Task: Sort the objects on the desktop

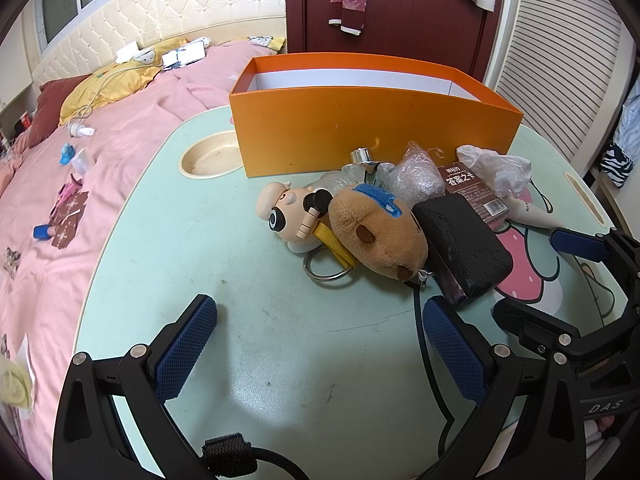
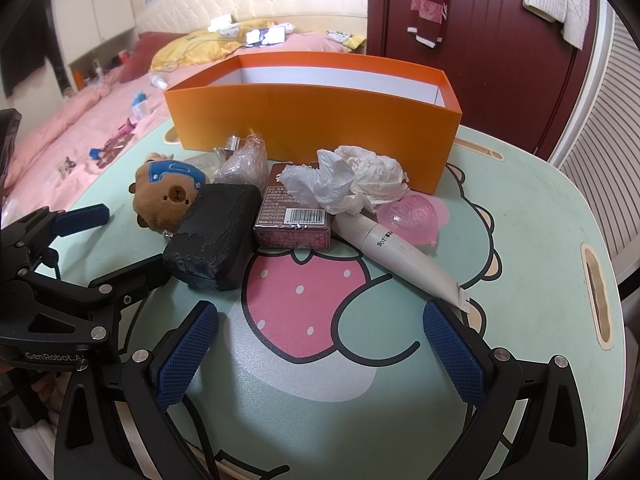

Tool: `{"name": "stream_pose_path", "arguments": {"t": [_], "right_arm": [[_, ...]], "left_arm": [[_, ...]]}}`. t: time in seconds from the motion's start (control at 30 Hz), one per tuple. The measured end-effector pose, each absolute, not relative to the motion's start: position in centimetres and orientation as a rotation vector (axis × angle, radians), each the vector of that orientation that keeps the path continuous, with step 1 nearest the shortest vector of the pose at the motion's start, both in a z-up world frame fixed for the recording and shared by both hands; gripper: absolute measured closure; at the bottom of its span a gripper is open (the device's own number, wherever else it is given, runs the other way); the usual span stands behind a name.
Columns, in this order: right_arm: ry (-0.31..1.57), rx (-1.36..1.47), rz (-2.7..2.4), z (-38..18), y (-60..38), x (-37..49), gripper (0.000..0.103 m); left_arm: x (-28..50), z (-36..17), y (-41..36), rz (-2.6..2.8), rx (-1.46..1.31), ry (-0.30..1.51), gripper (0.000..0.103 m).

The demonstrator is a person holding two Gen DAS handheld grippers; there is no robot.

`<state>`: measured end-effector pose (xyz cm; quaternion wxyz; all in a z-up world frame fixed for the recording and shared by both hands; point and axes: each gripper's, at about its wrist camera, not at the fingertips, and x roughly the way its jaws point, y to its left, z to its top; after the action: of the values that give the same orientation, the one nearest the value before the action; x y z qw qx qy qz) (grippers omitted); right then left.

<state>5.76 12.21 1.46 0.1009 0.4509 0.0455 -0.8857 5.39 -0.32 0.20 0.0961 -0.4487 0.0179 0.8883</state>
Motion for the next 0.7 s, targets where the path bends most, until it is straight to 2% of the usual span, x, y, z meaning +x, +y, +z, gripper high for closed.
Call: {"name": "stream_pose_path", "arguments": {"t": [0.7], "right_arm": [[0.137,1.332,-2.615,1.43,12.34,5.74,0.000]], "left_arm": [[5.10,0.18,-0.52,2.629,-1.325,0.056,0.000]]}}
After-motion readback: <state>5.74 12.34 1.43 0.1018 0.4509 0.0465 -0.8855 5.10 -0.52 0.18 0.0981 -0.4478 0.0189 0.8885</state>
